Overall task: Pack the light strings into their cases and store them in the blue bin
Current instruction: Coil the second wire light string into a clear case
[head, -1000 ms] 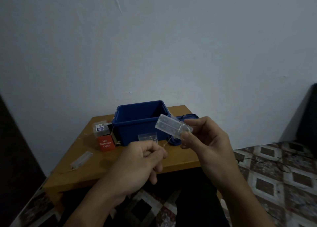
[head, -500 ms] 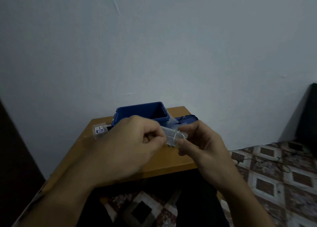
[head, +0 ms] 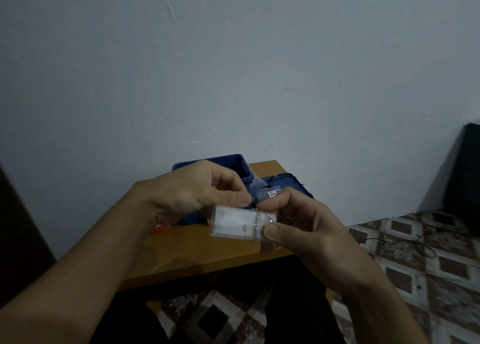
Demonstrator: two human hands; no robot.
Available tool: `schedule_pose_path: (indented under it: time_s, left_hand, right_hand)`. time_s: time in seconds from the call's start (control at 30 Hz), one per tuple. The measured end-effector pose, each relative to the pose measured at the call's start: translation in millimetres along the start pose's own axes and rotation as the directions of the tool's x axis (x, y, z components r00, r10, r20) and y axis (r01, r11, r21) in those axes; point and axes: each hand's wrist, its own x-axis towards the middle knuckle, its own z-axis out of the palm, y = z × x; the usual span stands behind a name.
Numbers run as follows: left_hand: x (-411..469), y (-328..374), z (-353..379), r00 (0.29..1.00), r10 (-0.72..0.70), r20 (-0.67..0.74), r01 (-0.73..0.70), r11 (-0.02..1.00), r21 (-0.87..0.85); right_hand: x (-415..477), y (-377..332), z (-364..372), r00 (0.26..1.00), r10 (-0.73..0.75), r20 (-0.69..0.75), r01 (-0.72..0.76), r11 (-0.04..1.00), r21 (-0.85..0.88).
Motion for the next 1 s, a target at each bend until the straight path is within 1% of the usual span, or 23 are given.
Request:
schedule_pose_path:
  time_s: [0.03, 0.1, 0.17, 0.23, 0.3, 0.33, 0.37, 0.43, 0.47, 0.5, 0.57, 0.63, 0.7, 0.8, 0.9, 1.0]
  left_hand:
    - [1, -7, 4, 1.0, -0.022, 0.009, 0.023, 0.991, -0.13]
    - [0, -22, 14, 0.999, -0.041, -0.007, 0.036, 0.936, -0.351]
    - [-2, -35, 27, 1.0, 0.007, -0.008, -0.01, 0.835, -0.551]
    - [-4, -42, 42, 0.997, 0.062, -0.044, -0.075, 0.703, -0.707]
    - [-7, -43, 58, 0.99, 0.04, -0.139, -0.136, 0.581, -0.803]
    - [-9, -42, 66, 0.983, 0.018, -0.184, -0.165, 0.538, -0.827]
    - [-11, -41, 73, 0.975, 0.006, -0.222, -0.194, 0.512, -0.837]
    - [-15, -39, 84, 0.959, 0.01, -0.284, -0.252, 0.491, -0.834]
    - [-16, -36, 88, 0.95, 0.017, -0.311, -0.277, 0.503, -0.819]
    - [-18, -35, 90, 0.94, 0.022, -0.341, -0.299, 0.537, -0.789]
    - [-19, -33, 92, 0.909, 0.013, -0.417, -0.324, 0.652, -0.686]
    - [-20, -32, 93, 0.871, 0.023, -0.49, -0.326, 0.774, -0.543]
    - [-21, -31, 91, 0.849, 0.043, -0.527, -0.316, 0.84, -0.441]
    - [-23, -31, 88, 0.845, 0.06, -0.531, -0.288, 0.888, -0.359]
    - [-25, -30, 87, 0.849, 0.071, -0.523, -0.268, 0.912, -0.311]
    - [-24, -33, 86, 0.855, 0.034, -0.518, -0.243, 0.908, -0.342]
  right_hand:
    - [0, -1, 0, 1.0, -0.002, -0.002, 0.002, 1.0, 0.029]
    - [0, -1, 0, 1.0, -0.007, -0.025, 0.009, 0.996, 0.09]
    - [2, 0, 2, 0.998, -0.011, -0.068, 0.022, 0.987, 0.159]
    - [3, 2, 5, 0.992, -0.015, -0.124, 0.041, 0.976, 0.212]
    - [5, 4, 7, 0.984, -0.02, -0.178, 0.062, 0.97, 0.233]
    - [6, 6, 8, 0.98, -0.023, -0.198, 0.072, 0.968, 0.24]
    - [7, 7, 10, 0.976, -0.027, -0.216, 0.081, 0.967, 0.243]
    - [7, 8, 14, 0.966, -0.034, -0.257, 0.094, 0.97, 0.225]
    - [7, 8, 15, 0.957, -0.037, -0.288, 0.099, 0.974, 0.204]
    - [7, 8, 18, 0.945, -0.042, -0.323, 0.104, 0.978, 0.178]
    - [7, 7, 21, 0.922, -0.062, -0.382, 0.12, 0.984, 0.131]
    - [7, 6, 23, 0.914, -0.091, -0.395, 0.129, 0.989, 0.069]
    - [6, 6, 23, 0.916, -0.123, -0.383, 0.121, 0.992, -0.028]
    - [5, 5, 21, 0.926, -0.148, -0.346, 0.103, 0.984, -0.145]
    - [3, 2, 19, 0.948, -0.142, -0.285, 0.09, 0.978, -0.188]
    - [3, 2, 16, 0.963, -0.112, -0.246, 0.059, 0.975, -0.214]
